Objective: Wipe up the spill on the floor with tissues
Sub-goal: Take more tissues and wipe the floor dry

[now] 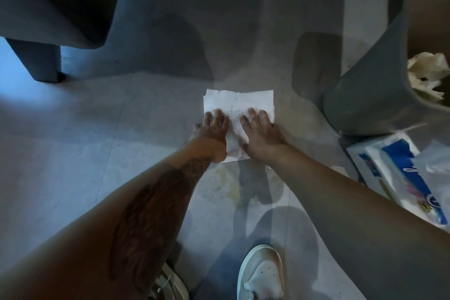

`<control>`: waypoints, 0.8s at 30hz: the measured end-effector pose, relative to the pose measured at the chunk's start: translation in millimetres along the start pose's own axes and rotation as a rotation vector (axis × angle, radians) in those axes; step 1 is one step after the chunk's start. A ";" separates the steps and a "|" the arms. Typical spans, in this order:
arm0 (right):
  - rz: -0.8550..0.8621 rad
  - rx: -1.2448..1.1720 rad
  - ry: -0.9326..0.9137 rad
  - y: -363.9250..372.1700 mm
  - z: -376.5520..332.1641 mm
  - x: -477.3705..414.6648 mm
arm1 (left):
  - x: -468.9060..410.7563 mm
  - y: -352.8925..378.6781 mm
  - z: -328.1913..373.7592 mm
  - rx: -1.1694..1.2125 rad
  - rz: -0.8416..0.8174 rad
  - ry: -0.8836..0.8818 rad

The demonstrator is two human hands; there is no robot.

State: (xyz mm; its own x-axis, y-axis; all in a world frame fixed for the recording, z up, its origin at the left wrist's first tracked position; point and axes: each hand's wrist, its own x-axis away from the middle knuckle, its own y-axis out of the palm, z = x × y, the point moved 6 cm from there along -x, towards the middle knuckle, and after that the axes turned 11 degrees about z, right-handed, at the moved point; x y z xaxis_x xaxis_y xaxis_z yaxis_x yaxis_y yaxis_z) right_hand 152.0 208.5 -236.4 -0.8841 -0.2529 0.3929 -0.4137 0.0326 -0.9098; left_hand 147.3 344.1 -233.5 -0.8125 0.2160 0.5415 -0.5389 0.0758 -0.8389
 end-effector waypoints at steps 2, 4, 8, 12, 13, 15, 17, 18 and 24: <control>-0.018 0.002 -0.004 4.5 -1.8 9.4 | 10.6 6.2 3.7 -0.037 -0.015 0.020; -0.034 0.012 -0.007 7.6 -3.3 17.7 | 19.4 13.5 8.2 -0.054 -0.022 0.032; -0.061 0.062 -0.013 12.9 -7.6 32.2 | 32.8 21.2 14.9 -0.075 0.017 0.070; -0.035 0.066 -0.004 21.9 -12.8 44.6 | 46.7 29.8 21.0 -0.127 0.035 0.088; -0.036 0.066 -0.002 23.8 -13.8 47.3 | 50.0 32.8 22.8 -0.138 0.030 0.090; -0.032 0.082 -0.007 25.5 -15.8 52.4 | 56.8 38.7 25.9 -0.154 0.021 0.095; -0.024 0.089 -0.012 26.0 -17.9 57.3 | 63.8 42.6 28.1 -0.155 0.026 0.099; -0.024 0.083 -0.009 26.8 -18.8 60.2 | 67.0 43.6 29.0 -0.150 0.035 0.102; 0.015 0.070 0.008 27.9 -23.4 73.9 | 80.4 48.7 31.6 -0.120 0.082 0.116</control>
State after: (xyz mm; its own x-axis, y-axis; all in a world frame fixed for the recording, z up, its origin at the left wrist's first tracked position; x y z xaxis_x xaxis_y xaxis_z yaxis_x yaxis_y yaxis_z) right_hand 70.0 213.4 -229.6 -0.8918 -0.2452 0.3802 -0.3847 -0.0313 -0.9225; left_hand 48.7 334.4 -229.1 -0.8179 0.3368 0.4666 -0.4358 0.1669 -0.8844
